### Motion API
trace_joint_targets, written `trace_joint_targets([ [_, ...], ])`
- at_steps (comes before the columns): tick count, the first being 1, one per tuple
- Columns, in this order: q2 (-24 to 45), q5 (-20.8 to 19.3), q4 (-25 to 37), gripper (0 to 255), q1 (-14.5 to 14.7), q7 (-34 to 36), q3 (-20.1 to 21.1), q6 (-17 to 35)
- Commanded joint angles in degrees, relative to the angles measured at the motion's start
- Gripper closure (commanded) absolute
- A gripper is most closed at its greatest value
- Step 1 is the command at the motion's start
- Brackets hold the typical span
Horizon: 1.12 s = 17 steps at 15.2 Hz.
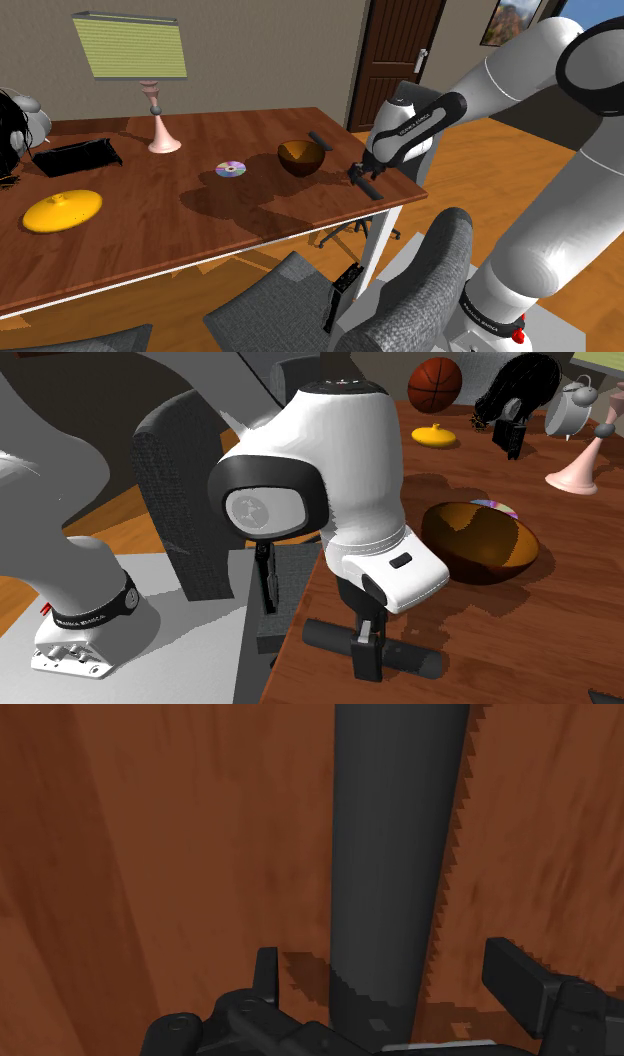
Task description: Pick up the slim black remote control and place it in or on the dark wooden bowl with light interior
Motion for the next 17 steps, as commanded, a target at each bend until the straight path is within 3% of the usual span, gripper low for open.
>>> trace_joint_targets([
  [1, 0.01, 0.0, 0.0, 0, 0.0, 0.01, 0.0, 0.02],
  [2, 0.01, 0.0, 0.0, 0, 0.0, 0.01, 0.0, 0.01],
  [3, 0.01, 0.0, 0.0, 255, 0.0, 0.01, 0.0, 0.01],
  [12, 0.01, 0.0, 0.0, 255, 0.0, 0.01, 0.01, 0.02],
  [17, -3.39, 0.02, 0.99, 255, 0.04, -0.18, 0.13, -4.37],
])
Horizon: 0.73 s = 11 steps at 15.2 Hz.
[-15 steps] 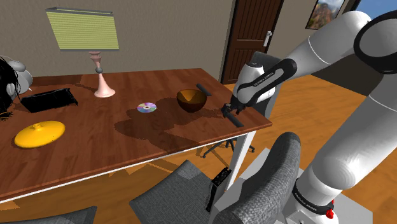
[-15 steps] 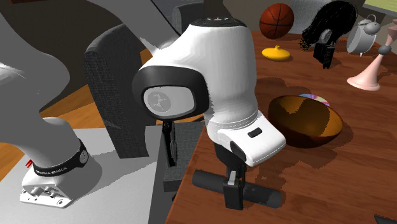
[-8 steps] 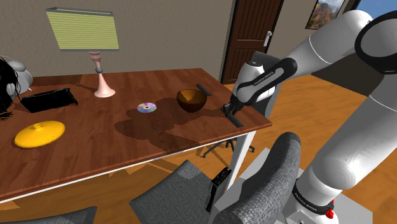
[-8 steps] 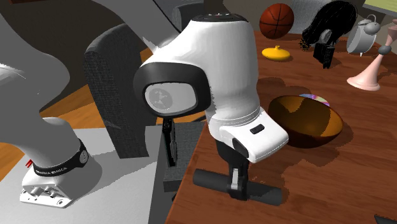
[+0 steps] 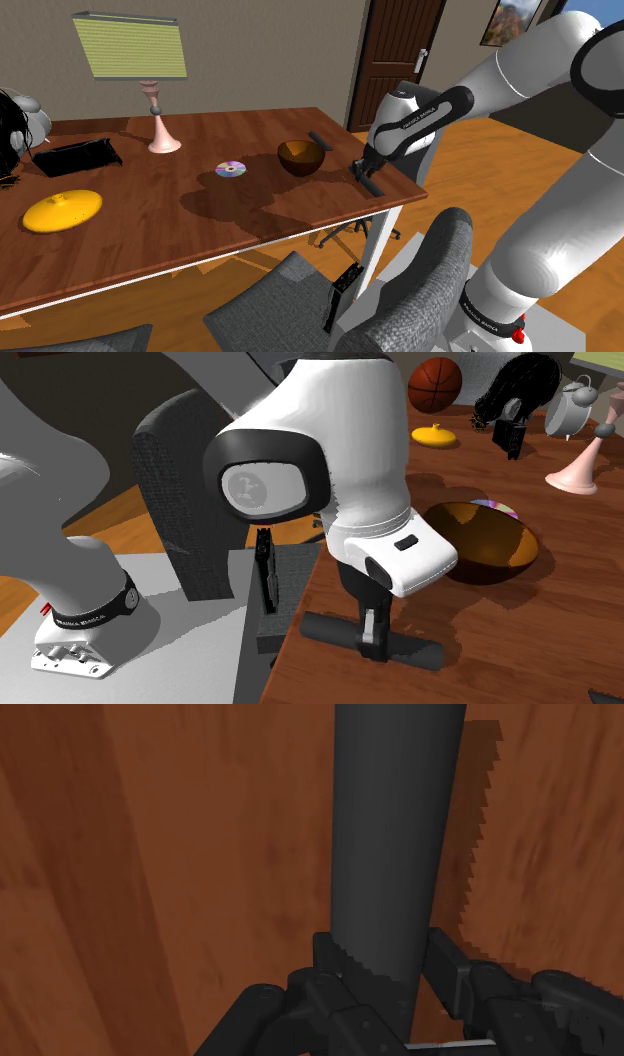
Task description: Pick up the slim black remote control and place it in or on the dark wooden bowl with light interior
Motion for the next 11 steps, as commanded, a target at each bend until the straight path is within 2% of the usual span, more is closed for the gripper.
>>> trace_joint_targets([
  [1, -1.39, -0.01, 0.35, 255, 0.0, -0.08, 0.04, -1.77],
  [11, -6.95, 0.22, 3.48, 255, 0.13, -0.52, 0.34, -10.45],
])
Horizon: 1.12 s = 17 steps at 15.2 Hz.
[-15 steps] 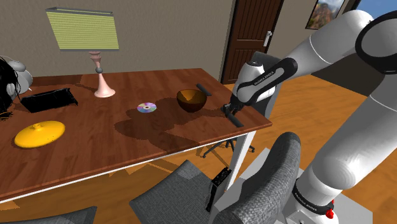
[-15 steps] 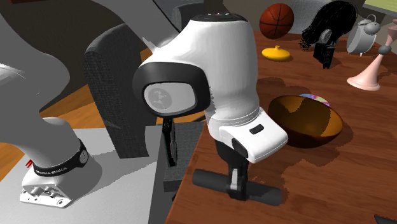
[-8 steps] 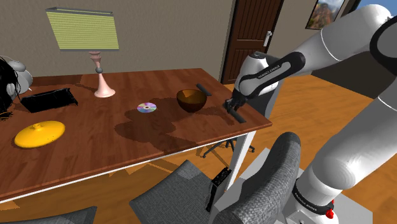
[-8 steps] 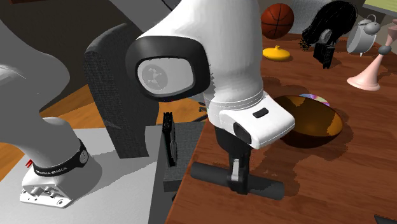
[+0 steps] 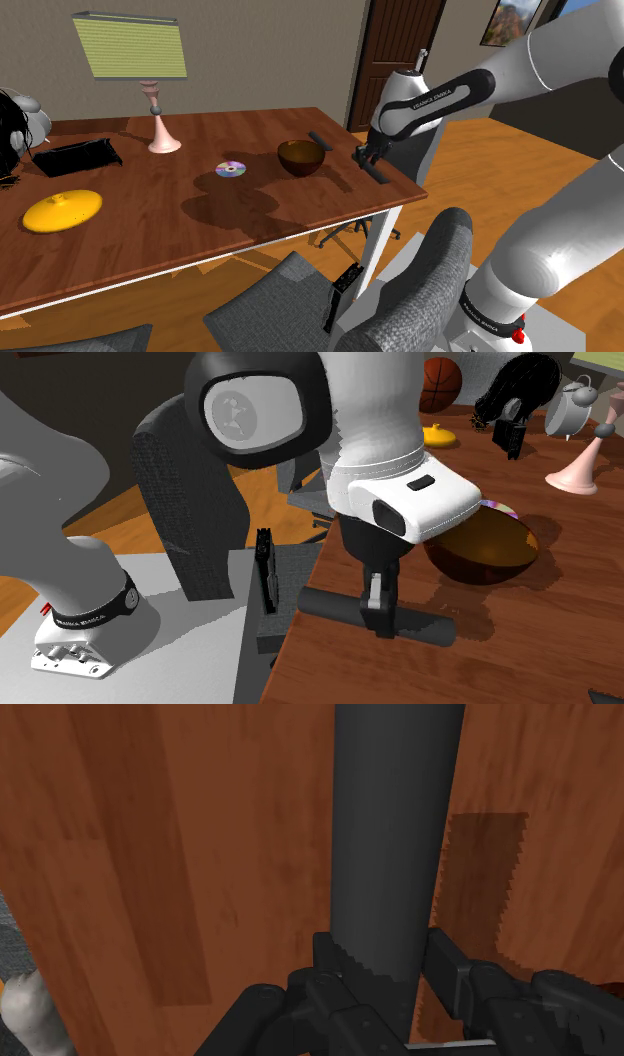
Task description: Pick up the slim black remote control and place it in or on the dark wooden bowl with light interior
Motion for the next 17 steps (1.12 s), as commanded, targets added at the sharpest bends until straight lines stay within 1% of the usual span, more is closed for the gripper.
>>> trace_joint_targets([
  [1, -1.01, 0.09, 0.89, 255, 0.02, -0.15, 0.04, -1.9],
  [17, -6.48, 0.65, 8.56, 255, 0.28, -0.89, 0.59, -15.02],
])
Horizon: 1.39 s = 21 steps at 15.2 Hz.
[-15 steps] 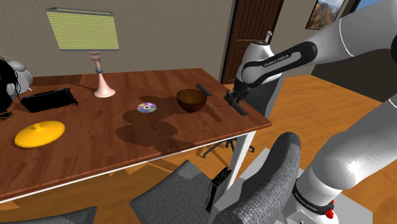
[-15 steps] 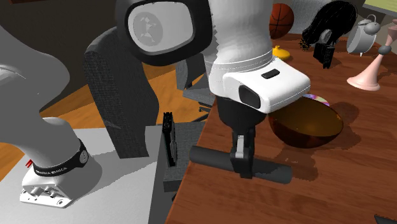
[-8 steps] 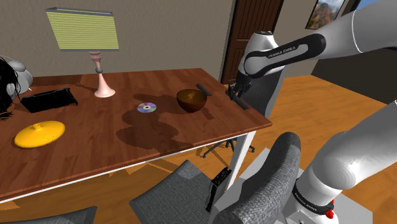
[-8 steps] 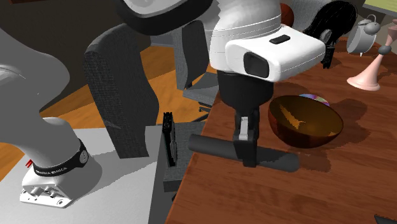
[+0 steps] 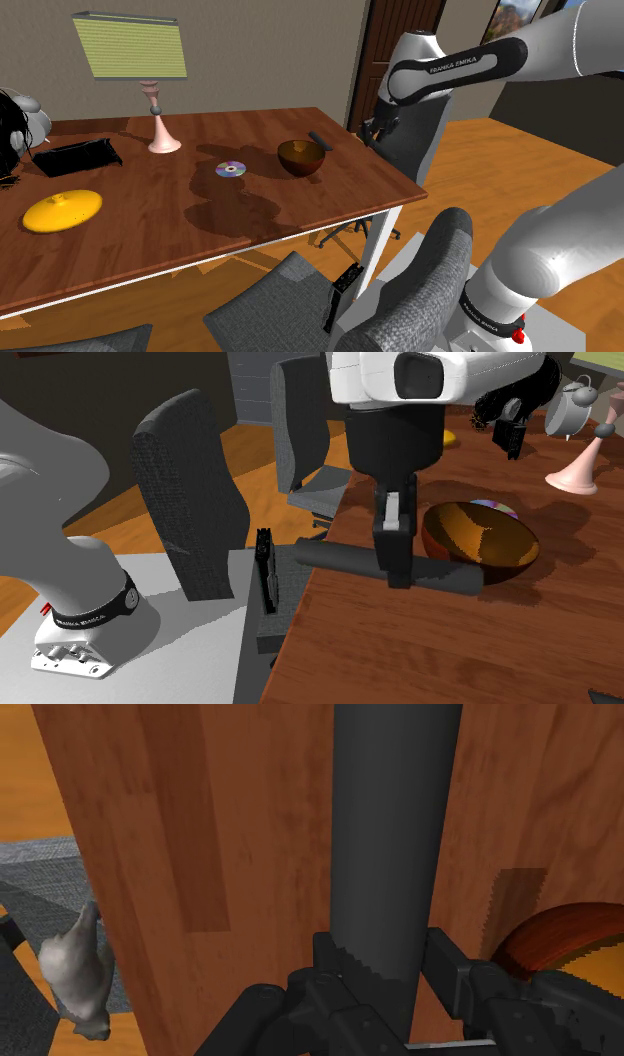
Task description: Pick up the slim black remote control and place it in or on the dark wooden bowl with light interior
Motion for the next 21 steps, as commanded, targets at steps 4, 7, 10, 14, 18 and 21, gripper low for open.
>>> trace_joint_targets([
  [4, 6.4, 0.62, 6.48, 255, 1.75, 3.88, 2.62, -0.43],
  [7, 11.46, 0.69, 11.62, 255, 2.96, 6.73, 4.35, -0.76],
  [10, 16.68, 0.48, 17.35, 255, 4.13, 9.47, 5.86, -1.52],
  [14, 23.95, -0.1, 26.02, 255, 5.78, 12.87, 7.45, -3.26],
  [18, 31.73, -0.85, 36.12, 255, 7.6, 15.85, 8.6, -5.92],
  [21, 34.01, -1.14, 37.69, 255, 8.09, 16.68, 8.74, -5.3],
])
